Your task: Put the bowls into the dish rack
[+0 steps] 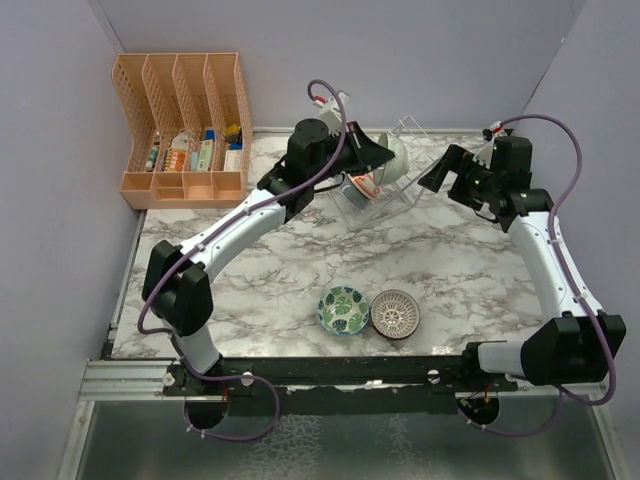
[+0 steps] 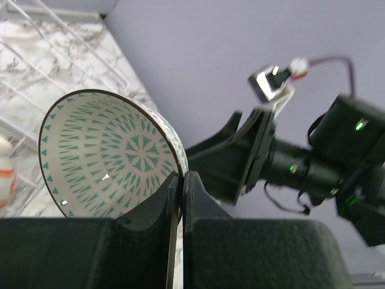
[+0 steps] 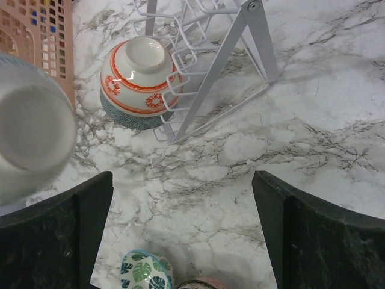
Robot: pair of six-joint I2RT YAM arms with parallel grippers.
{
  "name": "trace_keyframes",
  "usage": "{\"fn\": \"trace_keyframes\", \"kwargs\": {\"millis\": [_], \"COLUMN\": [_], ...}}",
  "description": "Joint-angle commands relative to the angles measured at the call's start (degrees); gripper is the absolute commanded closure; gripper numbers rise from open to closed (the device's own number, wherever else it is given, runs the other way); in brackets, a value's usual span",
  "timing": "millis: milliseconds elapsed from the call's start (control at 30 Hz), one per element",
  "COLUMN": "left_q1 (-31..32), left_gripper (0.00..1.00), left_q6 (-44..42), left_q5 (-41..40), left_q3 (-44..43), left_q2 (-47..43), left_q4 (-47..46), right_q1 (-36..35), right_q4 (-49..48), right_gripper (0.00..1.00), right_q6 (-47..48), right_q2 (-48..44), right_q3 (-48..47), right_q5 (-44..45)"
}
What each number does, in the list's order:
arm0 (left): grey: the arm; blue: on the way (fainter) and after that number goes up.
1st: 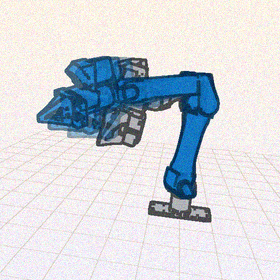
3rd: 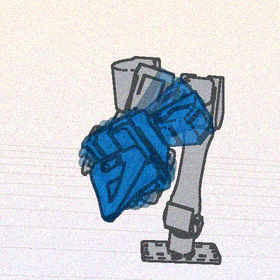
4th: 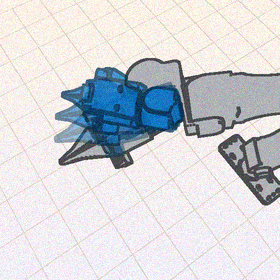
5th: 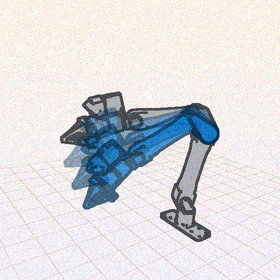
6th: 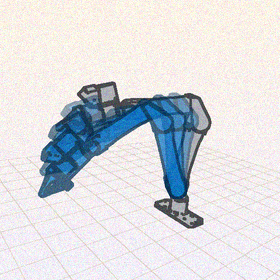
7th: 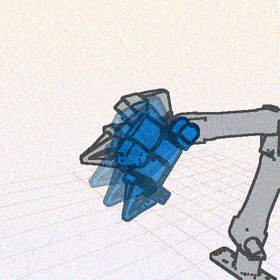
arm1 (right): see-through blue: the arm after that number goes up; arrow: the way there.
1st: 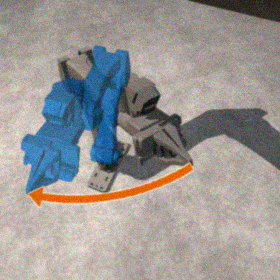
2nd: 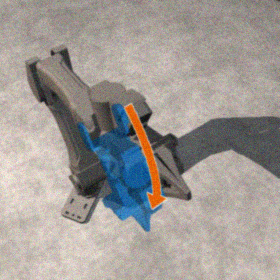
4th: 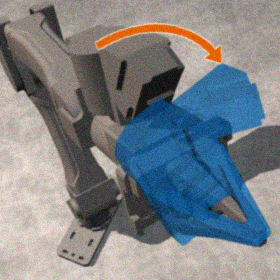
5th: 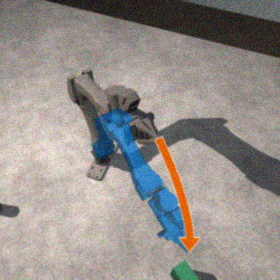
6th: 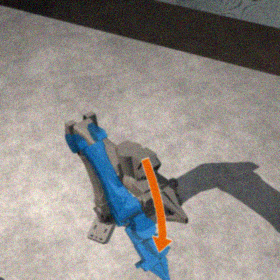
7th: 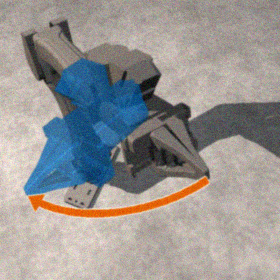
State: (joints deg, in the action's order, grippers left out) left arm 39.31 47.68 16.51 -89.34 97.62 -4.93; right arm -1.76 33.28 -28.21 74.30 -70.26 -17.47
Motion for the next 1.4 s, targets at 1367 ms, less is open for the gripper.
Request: {"fn": "trace_keyframes", "kwargs": {"millis": [1367], "left_q1": [-7.49], "left_gripper": [1.00], "left_q6": [40.34], "left_q5": [-7.43], "left_q3": [9.42], "left_q2": [21.50], "left_q4": [-53.62], "right_q1": [0.35], "right_q4": [2.06], "right_gripper": [0.01], "right_q6": [2.16], "right_q2": [5.49], "right_q3": [-3.14], "right_q5": [-0.04]}}
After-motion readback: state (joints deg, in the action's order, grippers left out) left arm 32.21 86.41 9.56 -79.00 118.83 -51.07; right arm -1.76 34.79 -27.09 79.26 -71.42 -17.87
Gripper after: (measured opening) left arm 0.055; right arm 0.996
